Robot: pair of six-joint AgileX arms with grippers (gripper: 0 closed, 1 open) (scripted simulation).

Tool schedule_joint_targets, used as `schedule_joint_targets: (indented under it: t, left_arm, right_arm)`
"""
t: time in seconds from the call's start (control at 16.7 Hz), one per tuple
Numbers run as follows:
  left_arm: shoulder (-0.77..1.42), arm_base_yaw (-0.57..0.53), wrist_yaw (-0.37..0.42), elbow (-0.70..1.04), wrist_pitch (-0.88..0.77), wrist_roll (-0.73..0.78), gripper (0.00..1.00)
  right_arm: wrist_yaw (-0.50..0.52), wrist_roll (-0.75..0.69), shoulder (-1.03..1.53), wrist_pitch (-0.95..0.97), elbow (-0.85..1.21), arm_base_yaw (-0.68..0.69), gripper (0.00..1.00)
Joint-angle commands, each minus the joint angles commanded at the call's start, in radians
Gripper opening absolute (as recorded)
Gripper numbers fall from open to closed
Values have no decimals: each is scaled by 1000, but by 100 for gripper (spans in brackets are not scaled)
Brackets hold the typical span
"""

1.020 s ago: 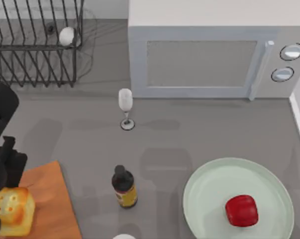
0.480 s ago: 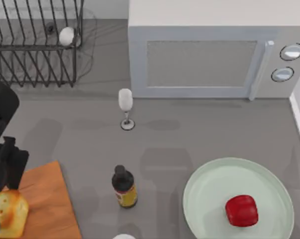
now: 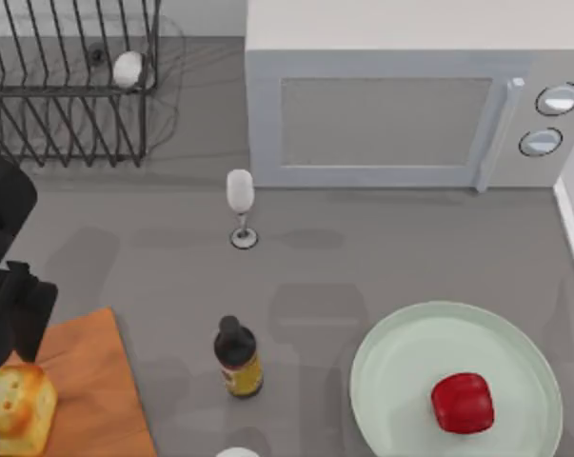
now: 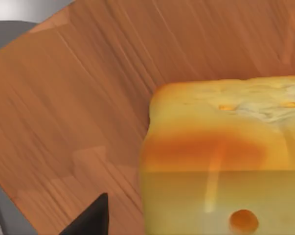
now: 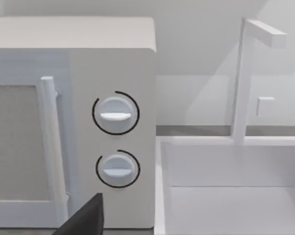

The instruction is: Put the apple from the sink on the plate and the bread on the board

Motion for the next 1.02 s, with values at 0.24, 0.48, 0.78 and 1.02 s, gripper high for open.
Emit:
schedule_joint_targets:
  t: [0.24,0.48,0.78,1.02]
  left_arm:
    - [-57,5,1,-15,39,61,100]
    - [-249,30,6,-114,172,268,100]
    - [-579,81,14,-319,415,665,100]
    - [-911,127,22,-508,641,1082,100]
  right_arm:
    - [0,0,0,0,0,0,100]
    - [0,0,0,0,0,0,100]
    - [0,0,0,0,0,0,100]
    - [0,0,0,0,0,0,100]
